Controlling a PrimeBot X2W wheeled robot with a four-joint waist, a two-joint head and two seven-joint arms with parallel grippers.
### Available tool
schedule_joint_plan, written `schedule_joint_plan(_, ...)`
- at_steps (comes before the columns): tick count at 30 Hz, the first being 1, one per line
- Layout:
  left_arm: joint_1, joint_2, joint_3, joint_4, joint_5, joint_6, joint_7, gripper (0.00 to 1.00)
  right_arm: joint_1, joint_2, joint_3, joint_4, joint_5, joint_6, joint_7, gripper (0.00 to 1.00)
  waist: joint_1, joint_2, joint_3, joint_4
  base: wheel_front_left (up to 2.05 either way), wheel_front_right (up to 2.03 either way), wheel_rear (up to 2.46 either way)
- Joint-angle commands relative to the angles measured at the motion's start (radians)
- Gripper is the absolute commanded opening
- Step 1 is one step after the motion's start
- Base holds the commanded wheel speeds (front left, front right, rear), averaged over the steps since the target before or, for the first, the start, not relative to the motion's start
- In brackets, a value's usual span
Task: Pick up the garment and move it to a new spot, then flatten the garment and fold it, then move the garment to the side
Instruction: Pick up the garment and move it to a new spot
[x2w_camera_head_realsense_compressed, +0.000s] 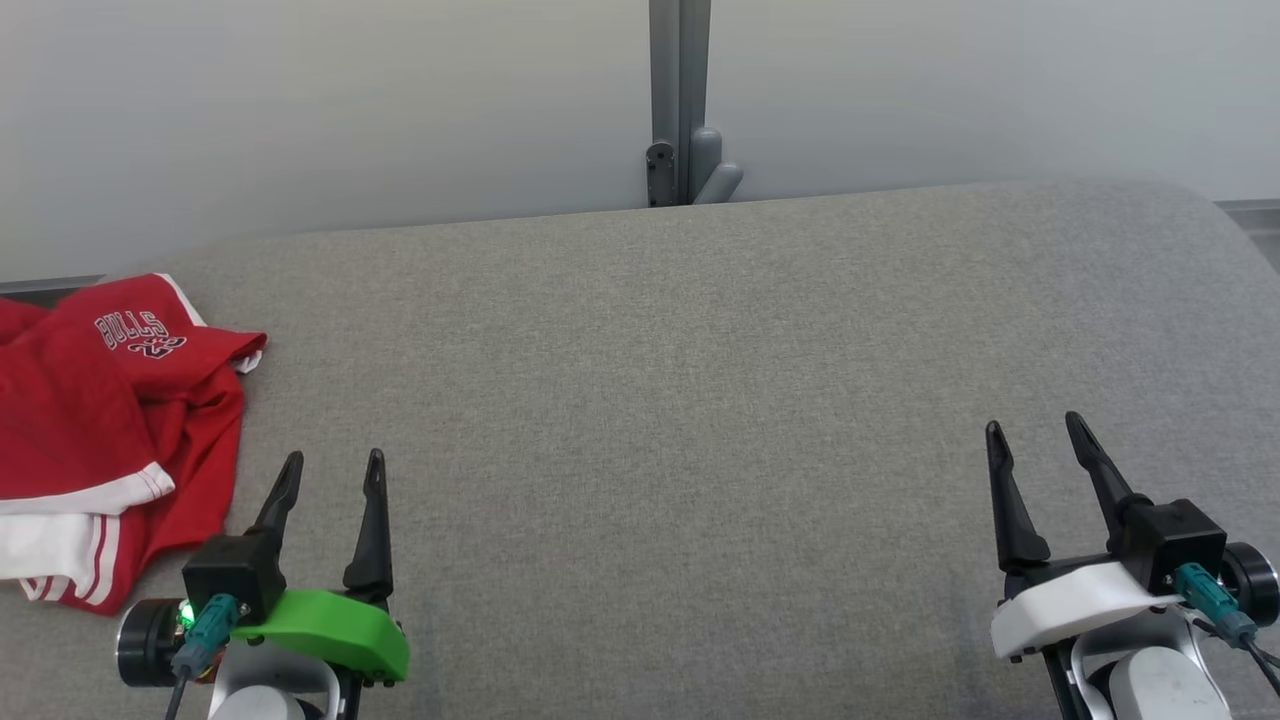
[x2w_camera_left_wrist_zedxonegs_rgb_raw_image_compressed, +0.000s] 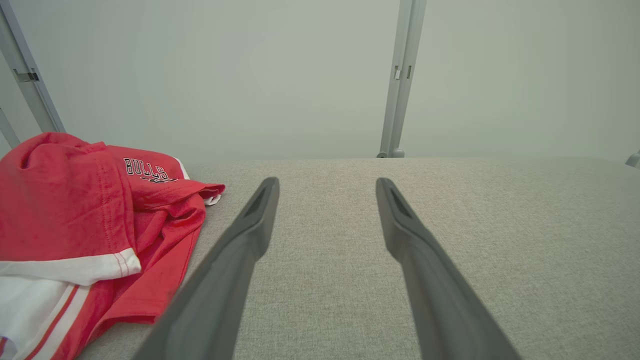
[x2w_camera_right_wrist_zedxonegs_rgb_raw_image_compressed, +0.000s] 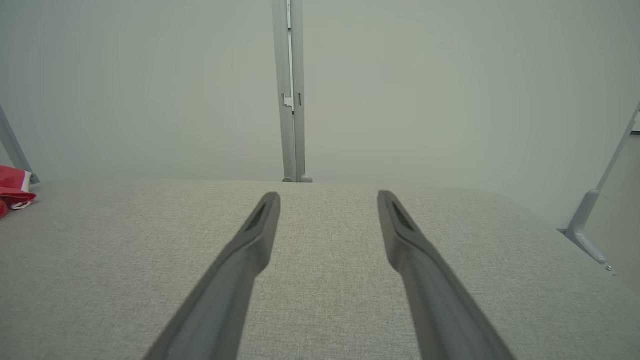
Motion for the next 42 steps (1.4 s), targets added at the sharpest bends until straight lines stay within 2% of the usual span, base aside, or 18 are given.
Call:
schedule_joint_plan(1, -0.017, 0.004, 0.000, 0.003, -0.009, -0.001, 0.001, 1.00, 0.006, 0.000, 0.000, 0.002, 0.003, 0.000, -0.004, 1.00, 0.0000, 0.0000, 0.001, 0.002, 0.00, 0.00, 0.00)
schedule_joint_plan(6, -0.023, 0.006, -0.002, 0.006, -0.009, -0.002, 0.005, 1.00, 0.007, 0.001, -0.003, 0.004, 0.006, 0.000, -0.004, 1.00, 0.0000, 0.0000, 0.001, 0.017, 0.00, 0.00, 0.00)
schedule_joint_plan(10, -0.036, 0.007, 0.000, 0.009, -0.016, -0.001, 0.005, 1.00, 0.007, 0.002, -0.003, -0.002, 0.009, 0.000, -0.004, 1.00, 0.0000, 0.0000, 0.004, 0.059, 0.00, 0.00, 0.00)
schedule_joint_plan(17, -0.046, 0.013, 0.021, 0.006, -0.042, 0.006, -0.001, 1.00, -0.009, 0.006, 0.015, -0.015, 0.013, 0.000, -0.004, 1.00, 0.0000, 0.0000, 0.015, 0.186, 0.00, 0.00, 0.00)
schedule_joint_plan(25, -0.035, 0.025, 0.050, -0.010, -0.054, 0.032, -0.012, 1.00, -0.040, 0.014, 0.048, -0.015, 0.021, 0.000, -0.004, 1.00, 0.0000, 0.0000, 0.028, 0.341, 0.00, 0.00, 0.00)
schedule_joint_plan(30, -0.035, 0.034, 0.060, -0.022, -0.062, 0.039, -0.010, 1.00, -0.059, 0.020, 0.067, -0.010, 0.027, 0.000, -0.004, 1.00, 0.0000, 0.0000, 0.034, 0.411, 0.00, 0.00, 0.00)
schedule_joint_plan(36, -0.031, 0.040, 0.062, -0.027, -0.066, 0.040, -0.014, 1.00, -0.069, 0.024, 0.073, -0.004, 0.029, 0.000, -0.004, 1.00, 0.0000, 0.0000, 0.041, 0.453, 0.00, 0.00, 0.00)
schedule_joint_plan(42, -0.033, 0.038, 0.058, -0.026, -0.068, 0.048, -0.017, 1.00, -0.071, 0.026, 0.078, 0.002, 0.025, 0.000, -0.004, 1.00, 0.0000, 0.0000, 0.045, 0.463, 0.00, 0.00, 0.00)
